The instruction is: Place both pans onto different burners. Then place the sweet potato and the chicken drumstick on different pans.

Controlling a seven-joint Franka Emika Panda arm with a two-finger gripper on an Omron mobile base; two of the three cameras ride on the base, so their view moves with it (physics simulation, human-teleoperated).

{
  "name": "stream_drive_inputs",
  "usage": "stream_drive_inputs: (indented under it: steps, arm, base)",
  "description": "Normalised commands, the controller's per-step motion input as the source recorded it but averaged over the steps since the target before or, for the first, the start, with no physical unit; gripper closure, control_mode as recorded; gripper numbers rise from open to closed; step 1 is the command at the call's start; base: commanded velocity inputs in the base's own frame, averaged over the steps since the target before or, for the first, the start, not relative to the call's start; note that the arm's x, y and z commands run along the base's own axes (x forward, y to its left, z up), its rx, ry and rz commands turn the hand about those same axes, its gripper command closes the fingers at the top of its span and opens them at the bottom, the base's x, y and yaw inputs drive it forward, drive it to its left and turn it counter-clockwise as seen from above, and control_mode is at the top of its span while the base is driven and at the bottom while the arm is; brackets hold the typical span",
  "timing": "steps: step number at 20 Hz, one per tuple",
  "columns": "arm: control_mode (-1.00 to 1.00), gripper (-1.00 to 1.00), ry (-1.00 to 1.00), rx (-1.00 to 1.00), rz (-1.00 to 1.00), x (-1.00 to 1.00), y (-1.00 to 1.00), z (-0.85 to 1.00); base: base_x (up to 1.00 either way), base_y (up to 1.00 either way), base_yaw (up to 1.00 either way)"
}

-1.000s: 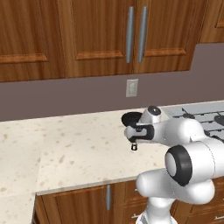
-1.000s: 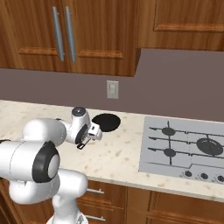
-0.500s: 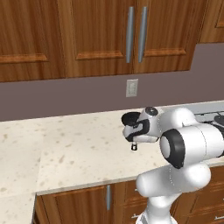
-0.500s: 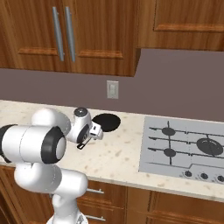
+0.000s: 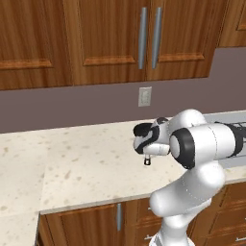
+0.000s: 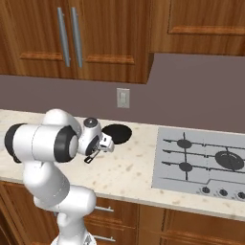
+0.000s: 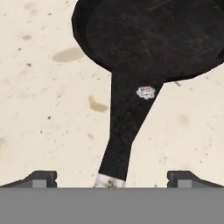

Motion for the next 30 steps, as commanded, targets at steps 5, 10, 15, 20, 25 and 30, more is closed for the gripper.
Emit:
stream_drive_inputs:
  steps: [5, 10, 15, 20, 25, 30]
  arm:
    - [-1.00, -1.00, 0.00, 0.00, 0.00, 0.20, 0.00, -0.16]
    - [-1.00, -1.00, 0.00, 0.00, 0.00, 0.13, 0.00, -0.19]
    - [-1.00, -1.00, 0.00, 0.00, 0.00, 0.08, 0.00, -0.19]
    - [-1.00, 1.00, 0.00, 0.00, 0.00, 0.12, 0.01, -0.21]
    - [-1.00, 1.00, 0.00, 0.00, 0.00, 0.07, 0.01, -0.22]
    - [-1.00, 1.00, 0.00, 0.00, 0.00, 0.08, 0.00, -0.15]
  base:
    - [0.00, 0.00, 0.00]
    - [0.00, 0.00, 0.00]
    - [0.00, 0.00, 0.00]
    - [0.00, 0.00, 0.00]
    - [0.00, 0.00, 0.00]
    - [0.00, 0.00, 0.00]
